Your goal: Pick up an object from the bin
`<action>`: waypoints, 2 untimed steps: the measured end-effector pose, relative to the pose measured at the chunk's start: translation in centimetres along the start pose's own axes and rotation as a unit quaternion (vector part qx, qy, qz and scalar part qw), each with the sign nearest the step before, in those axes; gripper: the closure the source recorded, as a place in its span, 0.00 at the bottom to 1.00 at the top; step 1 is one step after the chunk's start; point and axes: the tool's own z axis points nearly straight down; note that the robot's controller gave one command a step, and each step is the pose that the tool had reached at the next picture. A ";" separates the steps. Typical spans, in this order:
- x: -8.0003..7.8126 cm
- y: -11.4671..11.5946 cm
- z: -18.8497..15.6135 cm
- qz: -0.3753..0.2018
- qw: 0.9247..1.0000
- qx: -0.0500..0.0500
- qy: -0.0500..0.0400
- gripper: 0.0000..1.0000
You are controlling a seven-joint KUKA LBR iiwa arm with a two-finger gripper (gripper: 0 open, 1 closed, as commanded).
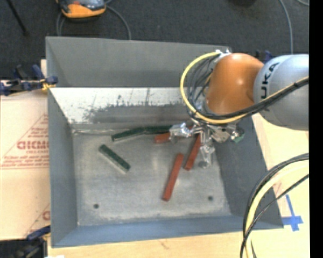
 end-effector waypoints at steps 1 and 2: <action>0.2 -2.2 2.6 -0.180 0.984 0.000 -0.002 1.00; 0.2 -2.2 2.6 -0.179 0.984 0.000 -0.002 1.00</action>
Offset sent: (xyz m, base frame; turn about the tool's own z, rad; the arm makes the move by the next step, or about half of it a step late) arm 0.0000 0.0000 0.0000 0.0000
